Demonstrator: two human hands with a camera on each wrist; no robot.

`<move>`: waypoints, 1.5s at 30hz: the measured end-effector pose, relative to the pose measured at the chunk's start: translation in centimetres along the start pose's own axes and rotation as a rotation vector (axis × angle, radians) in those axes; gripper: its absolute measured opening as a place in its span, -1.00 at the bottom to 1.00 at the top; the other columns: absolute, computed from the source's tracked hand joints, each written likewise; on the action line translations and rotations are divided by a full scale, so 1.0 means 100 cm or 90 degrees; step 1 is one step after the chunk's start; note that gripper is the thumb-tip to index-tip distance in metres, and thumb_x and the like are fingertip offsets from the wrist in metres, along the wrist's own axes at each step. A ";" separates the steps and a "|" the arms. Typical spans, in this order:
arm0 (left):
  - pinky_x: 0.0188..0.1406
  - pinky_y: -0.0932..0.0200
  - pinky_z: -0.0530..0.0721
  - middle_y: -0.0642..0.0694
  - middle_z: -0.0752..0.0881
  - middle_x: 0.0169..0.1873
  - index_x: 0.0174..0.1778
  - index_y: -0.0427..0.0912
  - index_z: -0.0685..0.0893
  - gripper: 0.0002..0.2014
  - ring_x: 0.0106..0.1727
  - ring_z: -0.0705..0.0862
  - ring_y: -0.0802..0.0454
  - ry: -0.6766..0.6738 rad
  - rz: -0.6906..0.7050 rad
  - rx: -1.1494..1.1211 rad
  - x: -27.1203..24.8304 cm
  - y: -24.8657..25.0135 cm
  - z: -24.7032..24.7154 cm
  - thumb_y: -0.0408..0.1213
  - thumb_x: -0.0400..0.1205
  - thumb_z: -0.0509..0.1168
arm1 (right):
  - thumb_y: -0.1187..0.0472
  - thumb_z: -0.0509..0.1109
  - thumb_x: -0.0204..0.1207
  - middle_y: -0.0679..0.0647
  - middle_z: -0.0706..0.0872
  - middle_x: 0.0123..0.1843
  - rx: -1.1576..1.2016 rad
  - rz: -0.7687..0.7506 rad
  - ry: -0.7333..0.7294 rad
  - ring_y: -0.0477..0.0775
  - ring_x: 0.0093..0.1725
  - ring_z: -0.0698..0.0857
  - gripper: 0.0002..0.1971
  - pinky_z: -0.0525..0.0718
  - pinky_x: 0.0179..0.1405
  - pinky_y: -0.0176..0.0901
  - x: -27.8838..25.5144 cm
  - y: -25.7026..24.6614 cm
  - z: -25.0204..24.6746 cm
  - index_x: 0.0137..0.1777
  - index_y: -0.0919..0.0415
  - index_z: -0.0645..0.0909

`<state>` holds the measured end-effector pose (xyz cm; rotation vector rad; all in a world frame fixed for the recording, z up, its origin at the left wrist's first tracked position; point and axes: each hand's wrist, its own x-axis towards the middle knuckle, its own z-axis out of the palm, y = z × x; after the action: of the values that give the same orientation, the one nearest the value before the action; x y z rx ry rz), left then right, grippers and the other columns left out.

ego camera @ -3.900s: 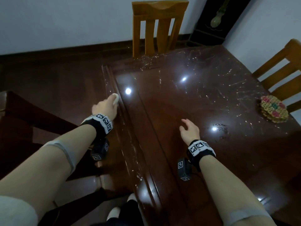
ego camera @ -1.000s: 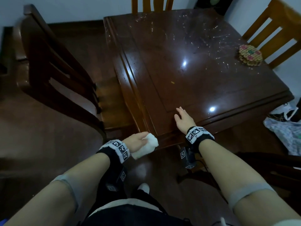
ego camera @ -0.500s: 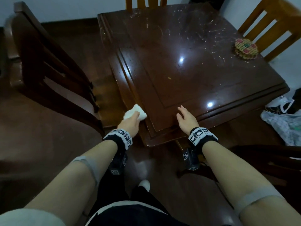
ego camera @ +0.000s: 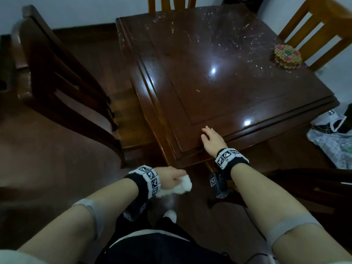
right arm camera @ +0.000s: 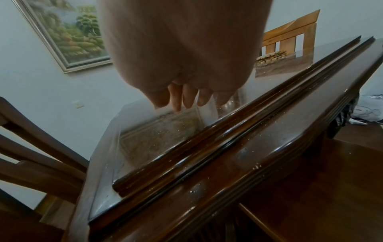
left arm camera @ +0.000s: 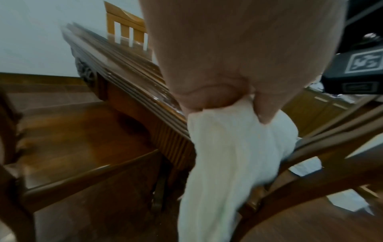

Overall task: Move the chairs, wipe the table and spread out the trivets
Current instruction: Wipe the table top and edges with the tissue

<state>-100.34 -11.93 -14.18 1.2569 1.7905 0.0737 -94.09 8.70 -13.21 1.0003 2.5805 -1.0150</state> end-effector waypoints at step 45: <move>0.20 -0.05 0.60 -0.20 0.62 0.28 0.44 -0.05 0.45 -0.59 0.25 0.61 -0.23 0.744 -0.377 -0.520 0.010 -0.180 -0.189 -0.06 0.68 0.21 | 0.11 0.10 0.75 -0.04 0.10 0.72 -0.080 -0.023 -0.083 0.08 0.67 0.18 -0.53 0.23 0.61 -0.01 0.148 -0.104 -0.039 0.64 0.10 0.27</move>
<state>-126.42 -11.78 -13.14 -0.0391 2.5655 1.2592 -111.82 13.45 -10.75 0.8320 2.5287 -0.8817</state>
